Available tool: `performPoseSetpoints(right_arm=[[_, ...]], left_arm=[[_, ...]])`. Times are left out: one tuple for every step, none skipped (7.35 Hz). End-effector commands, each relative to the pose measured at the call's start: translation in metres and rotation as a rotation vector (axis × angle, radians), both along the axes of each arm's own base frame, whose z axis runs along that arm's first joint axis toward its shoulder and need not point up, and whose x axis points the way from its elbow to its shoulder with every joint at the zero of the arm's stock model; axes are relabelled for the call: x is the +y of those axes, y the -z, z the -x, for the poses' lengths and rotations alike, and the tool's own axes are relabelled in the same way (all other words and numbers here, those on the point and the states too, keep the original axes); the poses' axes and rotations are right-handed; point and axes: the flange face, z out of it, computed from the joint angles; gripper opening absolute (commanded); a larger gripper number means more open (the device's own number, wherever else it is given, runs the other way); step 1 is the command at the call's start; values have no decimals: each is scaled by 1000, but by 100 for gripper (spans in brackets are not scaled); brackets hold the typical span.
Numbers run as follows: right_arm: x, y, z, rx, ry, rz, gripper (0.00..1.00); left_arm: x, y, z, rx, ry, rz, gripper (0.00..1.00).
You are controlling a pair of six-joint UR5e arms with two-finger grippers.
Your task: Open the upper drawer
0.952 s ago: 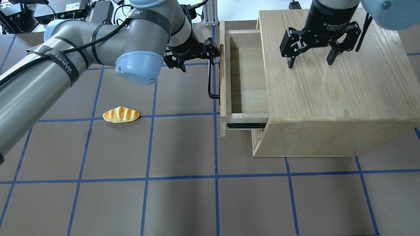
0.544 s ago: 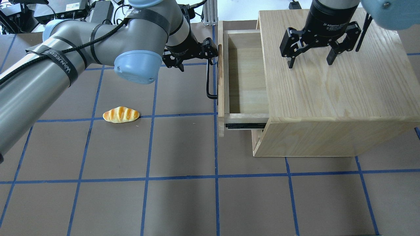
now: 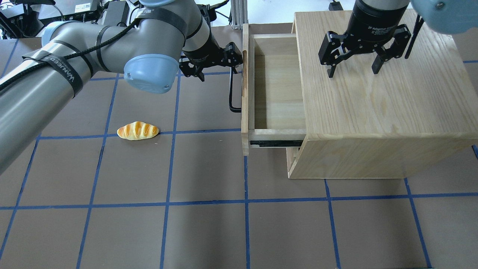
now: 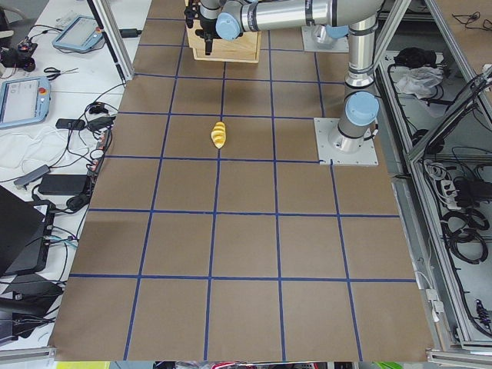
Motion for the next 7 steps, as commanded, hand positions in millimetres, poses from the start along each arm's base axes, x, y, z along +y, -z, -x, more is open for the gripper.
performPoseSetpoints(right_arm=[[0, 0, 0, 0, -1, 0, 100], [0, 0, 0, 0, -1, 0, 100], [0, 0, 0, 0, -1, 0, 100], [0, 1, 0, 0, 0, -1, 100], [0, 0, 0, 0, -1, 0, 100], [0, 1, 0, 0, -1, -1, 100], [0, 1, 0, 0, -1, -1, 100]], left_arm=[[0, 1, 0, 0, 1, -2, 100], [2, -4, -1, 0, 1, -2, 100], [2, -19, -1, -4, 1, -17, 100], [1, -45, -1, -8, -3, -39, 100], [2, -62, -1, -11, -14, -58, 100], [6, -73, -3, -12, -16, -65, 100], [13, -88, -9, -17, -18, -68, 100]])
